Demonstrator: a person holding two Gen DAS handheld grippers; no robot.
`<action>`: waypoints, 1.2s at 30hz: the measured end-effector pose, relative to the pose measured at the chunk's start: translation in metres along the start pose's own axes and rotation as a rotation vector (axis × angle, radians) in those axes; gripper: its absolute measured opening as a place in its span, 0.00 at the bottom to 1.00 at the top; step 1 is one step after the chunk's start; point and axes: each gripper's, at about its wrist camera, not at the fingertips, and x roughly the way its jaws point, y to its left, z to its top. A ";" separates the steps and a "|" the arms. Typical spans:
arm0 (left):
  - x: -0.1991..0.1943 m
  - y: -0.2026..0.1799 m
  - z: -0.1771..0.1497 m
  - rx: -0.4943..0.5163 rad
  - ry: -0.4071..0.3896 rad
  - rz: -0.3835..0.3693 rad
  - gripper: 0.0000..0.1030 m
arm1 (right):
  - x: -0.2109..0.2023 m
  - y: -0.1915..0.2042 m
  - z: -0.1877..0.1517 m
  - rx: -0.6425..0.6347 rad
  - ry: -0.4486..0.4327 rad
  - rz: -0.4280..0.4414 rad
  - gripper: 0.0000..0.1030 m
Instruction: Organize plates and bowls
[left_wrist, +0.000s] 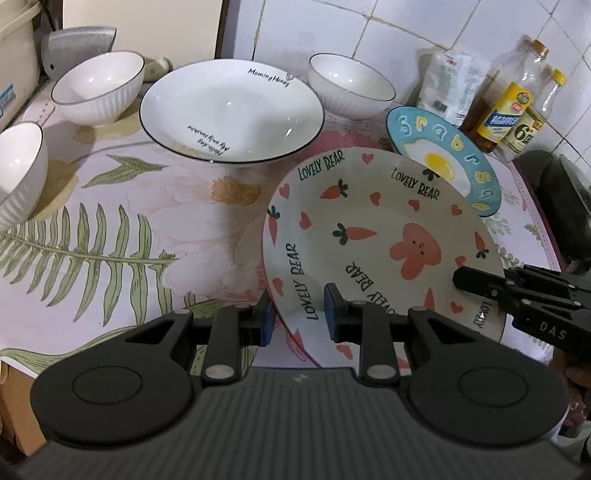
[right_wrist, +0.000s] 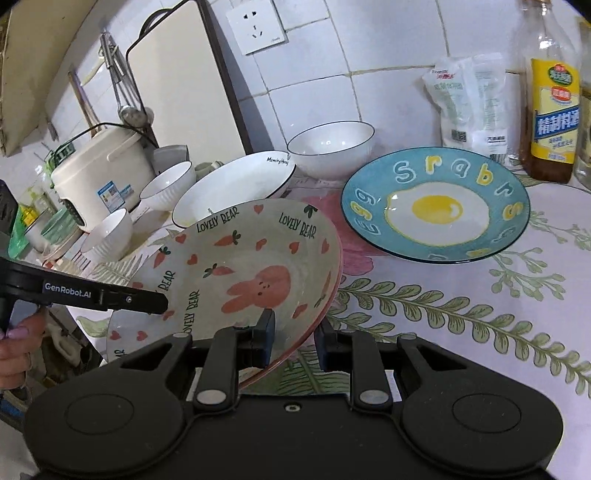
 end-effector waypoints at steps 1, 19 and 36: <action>0.003 0.001 0.000 -0.008 0.002 0.004 0.24 | 0.002 -0.001 0.000 -0.008 0.003 0.006 0.27; 0.024 0.001 -0.007 -0.032 0.050 0.020 0.24 | 0.020 -0.010 -0.006 -0.048 0.033 -0.017 0.27; -0.035 -0.055 0.001 0.144 0.119 0.109 0.40 | -0.038 0.006 -0.014 0.030 0.034 -0.122 0.61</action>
